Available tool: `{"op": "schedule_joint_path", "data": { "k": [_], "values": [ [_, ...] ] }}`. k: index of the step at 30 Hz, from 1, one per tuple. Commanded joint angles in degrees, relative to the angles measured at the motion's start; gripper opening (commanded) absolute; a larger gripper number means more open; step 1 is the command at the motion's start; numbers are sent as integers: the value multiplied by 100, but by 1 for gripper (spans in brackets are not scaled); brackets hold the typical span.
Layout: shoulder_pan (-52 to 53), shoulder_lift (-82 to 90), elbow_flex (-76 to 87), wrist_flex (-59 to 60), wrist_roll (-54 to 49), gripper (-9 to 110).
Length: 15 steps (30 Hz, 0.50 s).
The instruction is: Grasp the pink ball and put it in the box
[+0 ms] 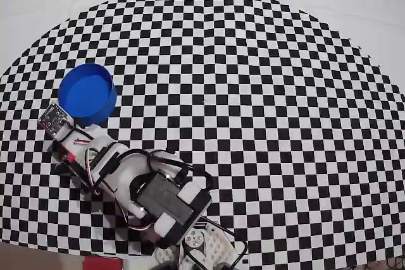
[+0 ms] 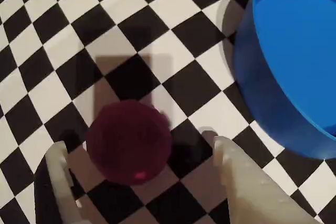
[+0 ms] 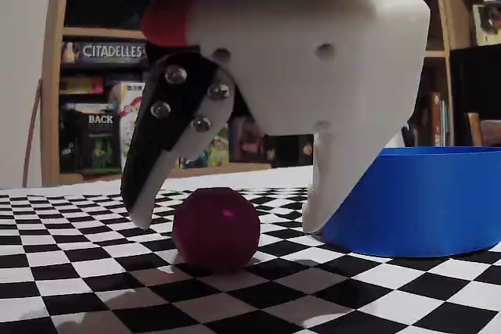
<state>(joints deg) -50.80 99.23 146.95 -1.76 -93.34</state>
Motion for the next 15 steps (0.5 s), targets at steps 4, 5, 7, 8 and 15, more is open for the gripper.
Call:
{"op": "schedule_joint_path", "data": {
  "k": [4,5,7,8,15],
  "values": [
    [-35,18,-211,9,-44,32],
    [-35,18,-211,9,-44,32],
    [-35,18,-211,9,-44,32],
    [-35,18,-211,9,-44,32],
    [-35,-9,-246,9,-44,32]
  ]
}}
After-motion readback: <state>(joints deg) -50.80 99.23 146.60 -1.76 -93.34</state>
